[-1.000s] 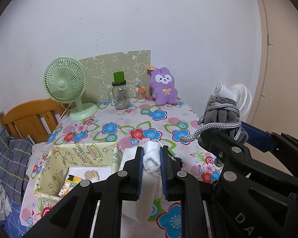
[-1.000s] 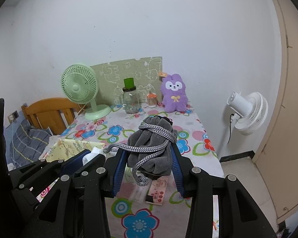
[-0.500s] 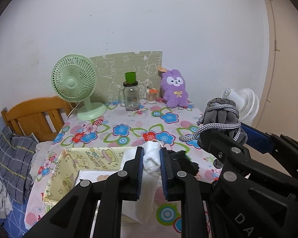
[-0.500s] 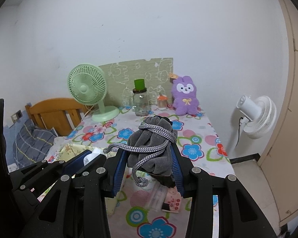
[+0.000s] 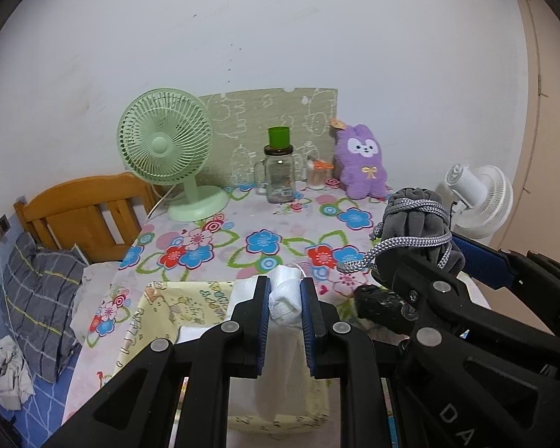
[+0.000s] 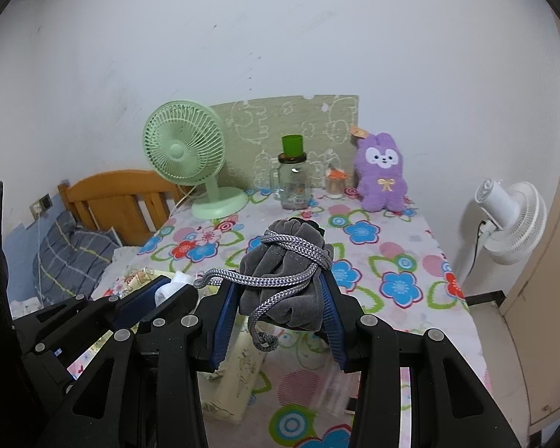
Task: Organize soft objects
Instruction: 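Carry the grey pouch and white roll over the fabric box and open both grippers, then withdraw both grippers from the box toward the black wrapped bundle and clear tube pack, then grasp the black plastic-wrapped bundle with the right gripper while the left gripper approaches the clear tube pack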
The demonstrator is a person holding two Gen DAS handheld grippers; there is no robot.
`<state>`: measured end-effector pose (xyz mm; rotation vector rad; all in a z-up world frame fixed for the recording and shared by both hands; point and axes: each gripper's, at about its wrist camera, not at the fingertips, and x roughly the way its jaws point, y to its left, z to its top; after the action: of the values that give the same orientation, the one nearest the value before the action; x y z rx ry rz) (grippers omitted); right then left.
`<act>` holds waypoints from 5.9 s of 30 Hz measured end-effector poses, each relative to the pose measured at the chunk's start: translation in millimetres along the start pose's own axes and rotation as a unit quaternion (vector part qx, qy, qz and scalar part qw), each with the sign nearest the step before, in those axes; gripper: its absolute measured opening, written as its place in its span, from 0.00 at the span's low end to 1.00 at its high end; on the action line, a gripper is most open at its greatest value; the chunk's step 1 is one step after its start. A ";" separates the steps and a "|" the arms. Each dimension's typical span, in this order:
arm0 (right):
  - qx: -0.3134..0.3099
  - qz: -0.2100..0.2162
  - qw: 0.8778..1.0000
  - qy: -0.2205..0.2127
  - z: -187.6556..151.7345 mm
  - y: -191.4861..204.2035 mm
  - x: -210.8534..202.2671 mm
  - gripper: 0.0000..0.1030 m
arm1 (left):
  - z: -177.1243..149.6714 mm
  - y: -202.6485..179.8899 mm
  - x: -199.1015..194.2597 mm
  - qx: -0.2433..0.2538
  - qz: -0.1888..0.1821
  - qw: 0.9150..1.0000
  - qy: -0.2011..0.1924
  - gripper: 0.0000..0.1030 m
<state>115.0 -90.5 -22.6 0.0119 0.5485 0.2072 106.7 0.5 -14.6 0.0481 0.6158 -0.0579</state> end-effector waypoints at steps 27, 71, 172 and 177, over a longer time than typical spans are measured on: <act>-0.037 0.057 0.995 0.073 -6.6 60.7 91.4 0.45 | -17.3 72.7 67.9 -0.025 0.030 0.997 0.067 0.17; -0.041 0.056 0.994 0.081 -19.3 53.2 82.1 0.81 | -29.4 64.5 51.5 -0.026 0.026 0.996 0.080 0.85; -0.039 -0.006 0.998 0.052 -76.7 -124.9 48.6 0.92 | -66.7 -122.9 72.6 0.008 -0.038 0.994 0.103 0.91; -0.045 0.014 0.996 0.071 -78.0 -126.2 66.4 0.83 | -69.3 -121.6 86.7 0.005 -0.026 0.993 0.118 0.85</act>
<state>154.2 -204.4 -131.9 -0.0833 0.6796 0.2621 129.1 -119.9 -124.6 0.0494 0.8536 -0.1079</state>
